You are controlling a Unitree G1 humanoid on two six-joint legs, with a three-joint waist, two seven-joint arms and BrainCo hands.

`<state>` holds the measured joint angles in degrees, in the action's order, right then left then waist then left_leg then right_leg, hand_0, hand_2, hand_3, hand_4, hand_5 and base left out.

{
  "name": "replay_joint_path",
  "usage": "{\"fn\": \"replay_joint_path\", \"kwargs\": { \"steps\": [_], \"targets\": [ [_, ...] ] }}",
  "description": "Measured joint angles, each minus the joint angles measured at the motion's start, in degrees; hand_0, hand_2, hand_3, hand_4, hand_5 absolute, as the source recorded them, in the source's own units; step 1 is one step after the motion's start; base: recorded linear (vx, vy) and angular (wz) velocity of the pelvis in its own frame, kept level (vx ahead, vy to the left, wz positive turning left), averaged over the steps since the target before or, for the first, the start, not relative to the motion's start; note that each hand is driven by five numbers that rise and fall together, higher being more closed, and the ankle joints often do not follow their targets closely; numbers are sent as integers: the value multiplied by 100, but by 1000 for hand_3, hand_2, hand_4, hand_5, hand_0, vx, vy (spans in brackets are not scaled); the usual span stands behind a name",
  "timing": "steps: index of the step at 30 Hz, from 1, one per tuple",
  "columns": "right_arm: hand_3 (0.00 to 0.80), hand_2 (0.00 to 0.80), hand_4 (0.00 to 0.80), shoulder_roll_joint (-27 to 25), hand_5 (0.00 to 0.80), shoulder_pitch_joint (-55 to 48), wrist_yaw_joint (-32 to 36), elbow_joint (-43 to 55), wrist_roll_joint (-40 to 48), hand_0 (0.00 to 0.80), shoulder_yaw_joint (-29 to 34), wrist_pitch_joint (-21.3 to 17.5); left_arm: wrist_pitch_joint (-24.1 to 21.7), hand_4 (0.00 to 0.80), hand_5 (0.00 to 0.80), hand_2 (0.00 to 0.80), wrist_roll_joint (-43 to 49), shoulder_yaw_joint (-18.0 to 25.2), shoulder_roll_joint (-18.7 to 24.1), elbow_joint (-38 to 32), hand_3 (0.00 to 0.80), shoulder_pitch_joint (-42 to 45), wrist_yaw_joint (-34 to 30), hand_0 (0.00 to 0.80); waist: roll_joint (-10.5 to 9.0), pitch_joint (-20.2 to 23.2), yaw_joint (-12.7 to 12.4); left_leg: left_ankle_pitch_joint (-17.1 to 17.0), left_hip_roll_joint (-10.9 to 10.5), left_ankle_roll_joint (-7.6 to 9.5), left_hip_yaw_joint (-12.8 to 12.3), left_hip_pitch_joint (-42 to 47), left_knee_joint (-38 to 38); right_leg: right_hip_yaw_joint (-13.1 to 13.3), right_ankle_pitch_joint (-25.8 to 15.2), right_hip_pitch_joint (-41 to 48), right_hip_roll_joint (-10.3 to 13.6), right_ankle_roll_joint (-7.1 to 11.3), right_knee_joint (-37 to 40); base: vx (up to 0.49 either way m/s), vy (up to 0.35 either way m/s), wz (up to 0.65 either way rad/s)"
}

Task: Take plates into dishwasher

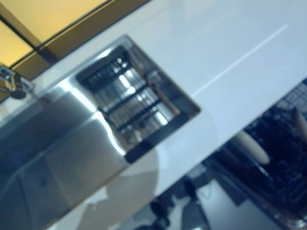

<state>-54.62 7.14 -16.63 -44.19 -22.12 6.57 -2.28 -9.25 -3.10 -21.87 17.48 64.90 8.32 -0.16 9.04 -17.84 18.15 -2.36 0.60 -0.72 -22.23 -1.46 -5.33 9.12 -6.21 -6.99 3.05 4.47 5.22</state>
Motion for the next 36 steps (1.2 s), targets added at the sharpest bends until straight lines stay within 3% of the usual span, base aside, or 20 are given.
{"fn": "replay_joint_path", "kwargs": {
  "steps": [16,19,26,36],
  "targets": [
    [800,800,800,55,800,7,300,-237,-95,800,-333,-22,28,0,0,0,131,7,148,2,0,15,-71,0,-255,116,-45,-6,30,11,23,88,0,-18,1,90,-33,-7,1,7,-31,0],
    [800,800,800,13,800,-92,851,-197,-96,800,-419,-286,29,0,0,0,197,18,176,1,0,17,-91,0,-300,151,-58,-9,30,14,28,88,0,-27,-2,92,-36,-9,1,-2,-43,0],
    [800,800,800,-336,800,-368,1627,81,-6,800,-396,-434,48,0,0,0,247,107,217,1,0,22,-148,0,-402,214,-117,-11,62,10,32,85,1,-31,-3,85,-73,-12,1,-4,-41,-1],
    [800,800,800,-412,800,-1059,2354,705,158,800,-213,-532,185,0,0,0,466,318,369,2,0,43,-212,0,-807,416,-174,-19,94,-14,32,82,2,-37,0,81,-99,-16,1,7,-27,0]
  ]
}}
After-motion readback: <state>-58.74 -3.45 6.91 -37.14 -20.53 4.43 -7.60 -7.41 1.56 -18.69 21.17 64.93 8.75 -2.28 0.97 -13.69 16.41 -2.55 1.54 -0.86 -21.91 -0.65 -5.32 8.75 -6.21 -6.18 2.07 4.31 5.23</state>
